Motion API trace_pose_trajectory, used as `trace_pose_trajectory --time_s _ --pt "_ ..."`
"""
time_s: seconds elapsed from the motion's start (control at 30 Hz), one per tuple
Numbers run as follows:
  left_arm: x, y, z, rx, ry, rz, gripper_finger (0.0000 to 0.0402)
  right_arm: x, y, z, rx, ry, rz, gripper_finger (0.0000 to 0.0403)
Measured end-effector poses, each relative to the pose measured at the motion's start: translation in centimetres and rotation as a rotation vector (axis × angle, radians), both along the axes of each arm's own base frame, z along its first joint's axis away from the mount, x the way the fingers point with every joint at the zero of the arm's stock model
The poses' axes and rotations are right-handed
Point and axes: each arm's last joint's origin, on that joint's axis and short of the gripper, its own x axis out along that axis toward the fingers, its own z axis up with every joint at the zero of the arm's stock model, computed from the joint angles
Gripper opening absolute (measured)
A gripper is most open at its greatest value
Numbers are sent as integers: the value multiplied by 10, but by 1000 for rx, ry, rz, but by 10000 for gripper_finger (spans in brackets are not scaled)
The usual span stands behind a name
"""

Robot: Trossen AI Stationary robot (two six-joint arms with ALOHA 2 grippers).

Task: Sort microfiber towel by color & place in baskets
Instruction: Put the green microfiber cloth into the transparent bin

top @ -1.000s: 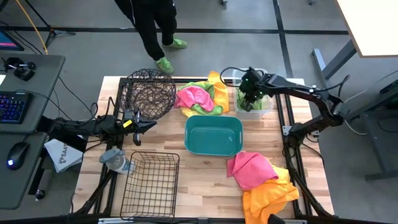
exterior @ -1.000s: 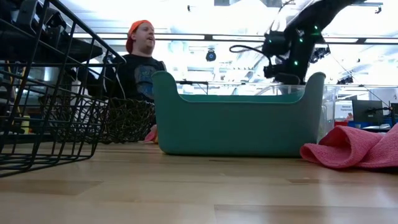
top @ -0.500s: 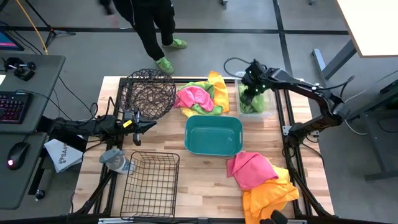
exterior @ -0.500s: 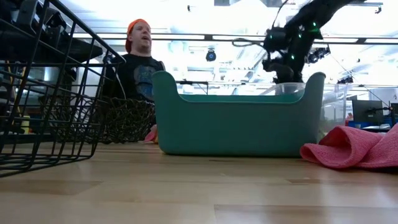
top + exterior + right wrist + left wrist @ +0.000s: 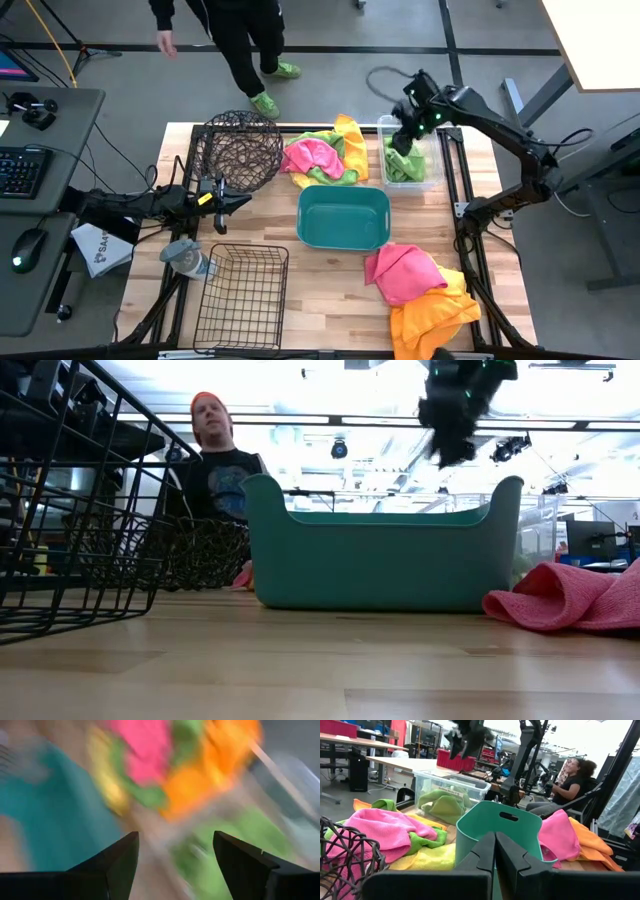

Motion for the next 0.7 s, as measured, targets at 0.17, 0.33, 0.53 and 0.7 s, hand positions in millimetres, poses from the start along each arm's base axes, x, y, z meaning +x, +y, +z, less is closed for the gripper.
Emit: trace_pose_trajectory --time_s 0.17,0.33,0.53,0.7 --pt "0 0 0 0 0 0 0 36 3 22 -45 -313 -3 252" --pt "0 0 0 0 0 1 0 85 2 13 -142 -414 -159 252" --pt "0 0 0 0 0 1 0 133 -13 -51 -28 -297 -386 252" --pt "0 0 0 0 0 1 0 155 -36 -100 47 -191 -541 252"
